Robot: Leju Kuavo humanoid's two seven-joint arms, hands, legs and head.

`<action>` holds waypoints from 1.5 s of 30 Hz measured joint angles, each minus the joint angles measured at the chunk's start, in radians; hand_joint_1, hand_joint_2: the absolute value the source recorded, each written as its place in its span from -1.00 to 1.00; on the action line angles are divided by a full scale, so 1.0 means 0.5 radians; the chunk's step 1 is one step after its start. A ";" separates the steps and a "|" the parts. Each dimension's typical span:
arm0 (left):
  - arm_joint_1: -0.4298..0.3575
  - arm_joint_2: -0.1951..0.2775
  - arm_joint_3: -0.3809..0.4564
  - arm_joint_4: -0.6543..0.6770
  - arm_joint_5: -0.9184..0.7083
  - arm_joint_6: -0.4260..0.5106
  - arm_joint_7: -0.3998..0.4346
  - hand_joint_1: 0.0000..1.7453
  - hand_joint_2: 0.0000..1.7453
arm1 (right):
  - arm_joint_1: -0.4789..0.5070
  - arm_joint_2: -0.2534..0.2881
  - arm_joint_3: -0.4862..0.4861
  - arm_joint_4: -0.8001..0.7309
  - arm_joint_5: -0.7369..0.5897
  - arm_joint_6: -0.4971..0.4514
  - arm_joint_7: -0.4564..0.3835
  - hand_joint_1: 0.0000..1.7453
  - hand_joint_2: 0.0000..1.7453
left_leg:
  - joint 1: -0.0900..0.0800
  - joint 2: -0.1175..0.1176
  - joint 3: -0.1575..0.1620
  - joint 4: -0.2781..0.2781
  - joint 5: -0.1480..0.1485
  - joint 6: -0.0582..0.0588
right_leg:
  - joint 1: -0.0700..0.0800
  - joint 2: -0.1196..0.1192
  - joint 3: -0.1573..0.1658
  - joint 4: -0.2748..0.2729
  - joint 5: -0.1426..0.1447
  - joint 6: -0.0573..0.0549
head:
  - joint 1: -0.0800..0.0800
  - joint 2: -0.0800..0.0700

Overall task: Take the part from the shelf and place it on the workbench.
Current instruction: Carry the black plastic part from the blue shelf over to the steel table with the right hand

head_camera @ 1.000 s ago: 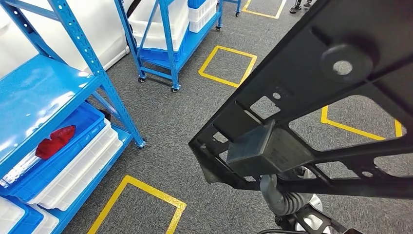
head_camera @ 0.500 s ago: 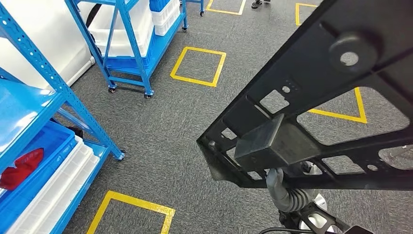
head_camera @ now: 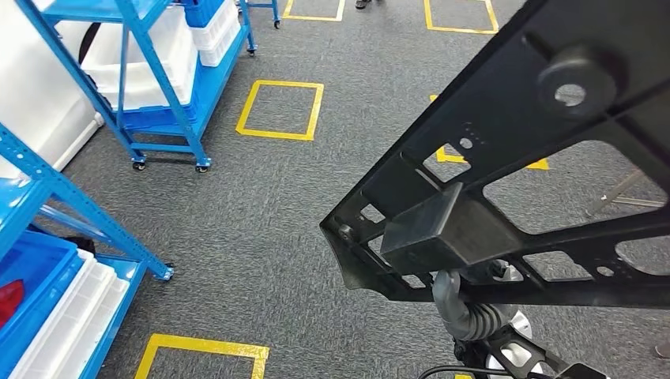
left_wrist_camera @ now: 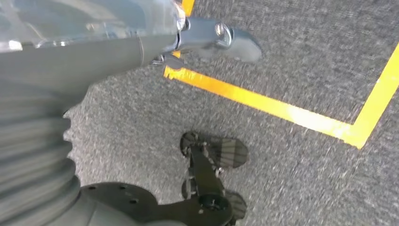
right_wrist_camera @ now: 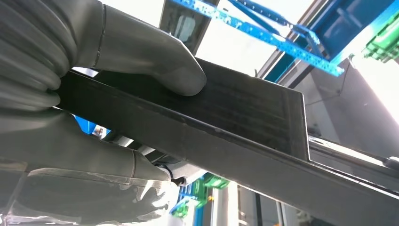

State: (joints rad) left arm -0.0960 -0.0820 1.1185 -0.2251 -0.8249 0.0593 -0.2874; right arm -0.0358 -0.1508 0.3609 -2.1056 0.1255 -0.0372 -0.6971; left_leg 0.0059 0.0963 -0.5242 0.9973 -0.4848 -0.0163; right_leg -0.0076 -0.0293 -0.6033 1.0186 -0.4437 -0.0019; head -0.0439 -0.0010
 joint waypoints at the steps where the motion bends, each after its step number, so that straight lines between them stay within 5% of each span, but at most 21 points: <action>1: -0.002 0.000 0.000 0.000 0.000 0.002 -0.004 -1.00 1.00 | 0.001 0.000 0.001 0.000 0.000 -0.002 0.000 1.00 1.00 | 0.004 -0.015 -0.002 0.016 -0.017 -0.010 | -0.003 0.018 0.003 -0.006 0.003 -0.012 | 0.000 0.000; 3: -0.001 0.000 0.000 0.000 0.000 0.007 -0.010 -1.00 1.00 | 0.000 0.001 0.002 0.001 0.000 -0.004 -0.001 1.00 1.00 | 0.013 -0.090 -0.061 0.162 -0.111 -0.021 | -0.011 0.049 0.011 -0.018 0.010 -0.036 | 0.000 0.000; 5: 0.009 0.000 0.000 0.000 0.001 0.011 -0.010 -1.00 1.00 | -0.002 0.003 0.004 0.005 0.000 -0.004 0.000 1.00 1.00 | 0.015 -0.154 -0.192 0.437 -0.238 -0.025 | -0.004 0.086 0.012 -0.018 0.009 -0.049 | 0.000 0.000; 7: 0.018 0.000 0.000 0.000 0.004 0.015 -0.008 -1.00 1.00 | -0.001 0.004 0.004 0.014 -0.001 0.001 0.000 1.00 1.00 | 0.015 -0.170 -0.277 0.586 -0.256 -0.024 | 0.003 0.134 0.013 -0.013 0.007 -0.053 | 0.000 0.000; 9: 0.018 0.000 0.001 0.000 0.006 0.018 -0.003 -1.00 1.00 | -0.003 0.005 0.005 0.019 -0.003 0.005 0.000 1.00 1.00 | 0.015 -0.186 -0.228 0.437 -0.126 -0.015 | 0.006 0.184 0.015 -0.004 0.004 -0.050 | 0.000 0.000; 11: 0.017 0.001 0.002 0.000 0.004 0.019 0.004 -1.00 1.00 | -0.006 0.009 0.005 0.021 -0.006 0.006 0.000 1.00 1.00 | 0.018 -0.259 -0.120 0.171 -0.003 -0.002 | 0.005 0.229 0.013 0.009 -0.002 -0.039 | 0.000 0.000; 13: 0.018 0.001 0.002 0.000 0.001 0.019 0.007 -1.00 1.00 | -0.011 0.013 0.005 0.021 -0.006 0.006 0.000 1.00 1.00 | 0.015 -0.312 -0.070 0.049 0.024 0.009 | 0.000 0.269 0.001 0.015 -0.001 -0.016 | 0.000 0.000; 15: 0.014 0.001 0.002 0.000 -0.002 0.019 0.008 -1.00 1.00 | -0.012 0.017 0.005 0.021 -0.005 0.005 0.000 1.00 1.00 | 0.012 -0.287 -0.062 0.035 0.028 0.028 | -0.006 0.300 -0.008 0.010 0.007 0.012 | -0.001 0.000; 17: 0.007 0.001 0.003 0.000 -0.005 0.019 0.007 -1.00 1.00 | -0.013 0.020 0.005 0.021 -0.001 -0.001 0.000 1.00 1.00 | 0.016 -0.246 -0.051 0.014 0.042 0.055 | -0.004 0.241 -0.031 0.055 -0.023 0.031 | -0.001 0.000; 19: 0.008 0.002 0.003 0.000 -0.007 0.019 0.004 -1.00 1.00 | -0.016 0.025 0.005 0.022 0.005 -0.015 0.000 1.00 1.00 | 0.013 -0.201 -0.046 0.001 0.048 0.074 | -0.005 0.131 -0.122 0.245 -0.131 0.046 | 0.000 0.000; 22: 0.015 0.003 0.004 0.000 -0.007 0.017 0.003 -1.00 1.00 | -0.009 0.034 0.008 0.030 0.004 -0.042 0.000 1.00 1.00 | 0.003 -0.130 -0.047 0.002 0.043 0.080 | -0.017 0.080 -0.267 0.540 -0.236 0.066 | 0.000 0.000; 23: 0.015 0.003 0.004 0.000 -0.008 0.015 0.002 -1.00 1.00 | -0.005 0.036 0.009 0.032 0.002 -0.047 0.000 1.00 1.00 | 0.002 -0.108 -0.045 0.003 0.040 0.079 | -0.019 0.074 -0.255 0.519 -0.207 0.068 | 0.000 0.000; 25: 0.012 0.002 0.004 0.000 -0.009 0.013 0.002 -1.00 1.00 | -0.002 0.037 0.010 0.034 0.000 -0.055 0.000 1.00 1.00 | 0.002 -0.066 -0.037 0.004 0.032 0.069 | -0.018 0.031 -0.129 0.286 -0.088 0.065 | 0.000 0.000; 28: 0.009 0.000 0.004 0.000 -0.010 0.013 0.002 -1.00 1.00 | -0.004 0.040 0.011 0.033 -0.005 -0.065 0.000 1.00 1.00 | -0.010 -0.017 -0.023 0.009 0.013 0.040 | 0.007 -0.054 0.012 0.013 -0.014 0.028 | 0.000 0.000; 30: 0.006 0.000 0.004 0.000 -0.010 0.013 0.003 -1.00 1.00 | -0.001 0.041 0.011 0.032 -0.013 -0.064 -0.001 1.00 1.00 | -0.011 0.014 -0.012 0.008 0.005 0.017 | 0.015 -0.022 0.009 0.003 -0.015 0.001 | 0.000 0.000; 32: 0.002 0.000 0.004 0.000 -0.010 0.015 0.003 -1.00 1.00 | 0.002 0.042 0.011 0.029 -0.020 -0.058 -0.001 1.00 1.00 | -0.003 -0.013 -0.014 0.039 -0.028 -0.005 | 0.009 0.017 0.017 -0.012 -0.008 -0.022 | 0.000 0.000; 36: 0.014 -0.003 0.004 0.001 -0.009 0.019 0.003 -1.00 1.00 | -0.003 0.057 0.011 0.027 -0.026 -0.039 -0.001 1.00 1.00 | 0.010 -0.159 -0.219 0.478 -0.247 -0.025 | 0.006 0.094 0.024 -0.023 -0.001 -0.056 | 0.000 0.000; 38: 0.022 -0.003 0.005 0.001 -0.010 0.019 0.003 -1.00 1.00 | -0.001 0.060 0.011 0.027 -0.029 -0.034 -0.001 1.00 1.00 | 0.010 -0.171 -0.276 0.573 -0.240 -0.026 | 0.009 0.148 0.024 -0.019 -0.002 -0.057 | 0.000 0.000; 40: 0.021 -0.003 0.005 0.001 -0.013 0.019 0.003 -1.00 1.00 | 0.000 0.061 0.011 0.027 -0.033 -0.031 0.000 1.00 1.00 | 0.014 -0.201 -0.198 0.380 -0.099 -0.020 | 0.007 0.200 0.027 -0.008 -0.005 -0.051 | 0.000 0.000; 42: 0.020 -0.003 0.005 0.001 -0.015 0.019 0.003 -1.00 1.00 | 0.000 0.064 0.009 0.027 -0.035 -0.028 0.000 1.00 1.00 | 0.020 -0.288 -0.096 0.139 0.002 -0.010 | 0.007 0.245 0.020 0.009 -0.010 -0.034 | 0.000 0.000; 45: 0.018 -0.003 0.005 0.001 -0.019 0.021 0.005 -1.00 1.00 | 0.005 0.068 0.003 0.027 -0.039 -0.026 0.000 1.00 1.00 | 0.015 -0.318 -0.058 0.043 0.013 0.013 | -0.002 0.303 -0.005 0.012 0.001 0.006 | 0.000 0.000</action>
State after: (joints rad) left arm -0.0872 -0.0836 1.1208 -0.2247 -0.8343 0.0699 -0.2852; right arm -0.0334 -0.1165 0.3626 -2.0924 0.1060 -0.0500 -0.6972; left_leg 0.0133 -0.0624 -0.5531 1.0191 -0.4785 -0.0098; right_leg -0.0086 0.1224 -0.6057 1.0245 -0.4434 0.0013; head -0.0441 -0.0011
